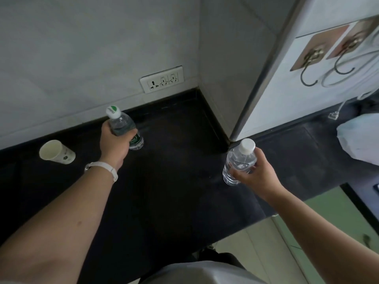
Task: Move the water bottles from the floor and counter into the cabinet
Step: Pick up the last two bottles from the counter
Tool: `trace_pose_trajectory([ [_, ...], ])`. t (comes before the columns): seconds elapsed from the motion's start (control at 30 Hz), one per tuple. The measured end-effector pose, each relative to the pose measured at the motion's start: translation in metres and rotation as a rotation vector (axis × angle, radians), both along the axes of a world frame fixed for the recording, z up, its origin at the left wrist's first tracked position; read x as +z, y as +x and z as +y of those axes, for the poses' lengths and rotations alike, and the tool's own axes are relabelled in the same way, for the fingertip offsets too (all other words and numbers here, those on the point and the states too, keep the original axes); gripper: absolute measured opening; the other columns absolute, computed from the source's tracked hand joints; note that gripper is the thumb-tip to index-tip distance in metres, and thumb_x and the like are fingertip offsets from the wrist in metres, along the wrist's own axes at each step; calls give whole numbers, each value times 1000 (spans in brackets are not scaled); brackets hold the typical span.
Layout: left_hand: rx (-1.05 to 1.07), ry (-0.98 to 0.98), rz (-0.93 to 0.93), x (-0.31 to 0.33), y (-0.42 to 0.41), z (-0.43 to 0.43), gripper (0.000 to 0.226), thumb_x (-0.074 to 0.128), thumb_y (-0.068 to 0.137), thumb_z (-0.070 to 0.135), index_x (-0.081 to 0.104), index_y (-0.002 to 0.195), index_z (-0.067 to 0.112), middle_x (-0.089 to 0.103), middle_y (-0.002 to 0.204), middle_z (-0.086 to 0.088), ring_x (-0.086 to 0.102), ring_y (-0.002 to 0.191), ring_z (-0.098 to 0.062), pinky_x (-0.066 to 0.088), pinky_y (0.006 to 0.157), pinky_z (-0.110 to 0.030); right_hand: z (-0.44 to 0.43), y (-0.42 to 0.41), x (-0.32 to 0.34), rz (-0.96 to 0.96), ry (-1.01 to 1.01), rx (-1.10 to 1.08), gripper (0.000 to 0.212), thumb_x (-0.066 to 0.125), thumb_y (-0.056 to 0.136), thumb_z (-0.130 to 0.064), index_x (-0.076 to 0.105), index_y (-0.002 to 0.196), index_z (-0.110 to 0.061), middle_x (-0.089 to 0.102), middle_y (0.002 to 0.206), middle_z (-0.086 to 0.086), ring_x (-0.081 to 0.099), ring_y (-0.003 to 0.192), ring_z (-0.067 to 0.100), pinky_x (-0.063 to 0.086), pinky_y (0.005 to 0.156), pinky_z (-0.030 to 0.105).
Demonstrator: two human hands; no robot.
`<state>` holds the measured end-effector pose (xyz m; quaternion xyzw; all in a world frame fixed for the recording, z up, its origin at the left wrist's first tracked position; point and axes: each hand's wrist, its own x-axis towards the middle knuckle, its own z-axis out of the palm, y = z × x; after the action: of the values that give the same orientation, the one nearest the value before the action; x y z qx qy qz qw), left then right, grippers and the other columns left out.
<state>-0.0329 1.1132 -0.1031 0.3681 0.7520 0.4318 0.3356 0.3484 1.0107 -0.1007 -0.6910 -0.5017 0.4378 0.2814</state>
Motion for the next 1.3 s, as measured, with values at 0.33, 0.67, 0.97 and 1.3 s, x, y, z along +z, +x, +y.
trace_pose_trajectory([
  [0.33, -175, -12, -70, 16, 11, -57, 57, 87, 75, 26, 59, 124, 33, 68, 114, 12, 64, 106, -7, 51, 95, -34, -6, -24, 13, -172, -9, 16, 80, 90, 66, -36, 45, 132, -34, 64, 112, -8, 64, 100, 18, 48, 85, 33],
  [0.67, -201, 70, -150, 35, -3, -93, 57, 88, 72, 21, 61, 122, 29, 72, 111, 7, 69, 101, -8, 55, 90, -32, -17, -71, 33, -88, 77, -33, 70, 88, 66, -36, 53, 126, -32, 68, 105, -13, 67, 96, 9, 55, 86, 37],
  [0.97, -15, 96, -172, 63, 9, -149, 59, 89, 72, 16, 58, 121, 26, 71, 110, 6, 69, 99, -7, 53, 85, -26, -7, -104, 62, 85, 157, 194, 61, 88, 69, -28, 51, 115, -42, 69, 98, -17, 66, 87, -4, 50, 79, 24],
  [1.3, 292, 106, -103, 94, 41, -226, 49, 88, 73, 15, 62, 113, 30, 74, 104, 10, 70, 91, 2, 52, 80, -23, -1, -112, 67, 202, 119, 555, 63, 88, 68, -32, 49, 116, -43, 67, 103, -16, 65, 94, 0, 52, 83, 25],
])
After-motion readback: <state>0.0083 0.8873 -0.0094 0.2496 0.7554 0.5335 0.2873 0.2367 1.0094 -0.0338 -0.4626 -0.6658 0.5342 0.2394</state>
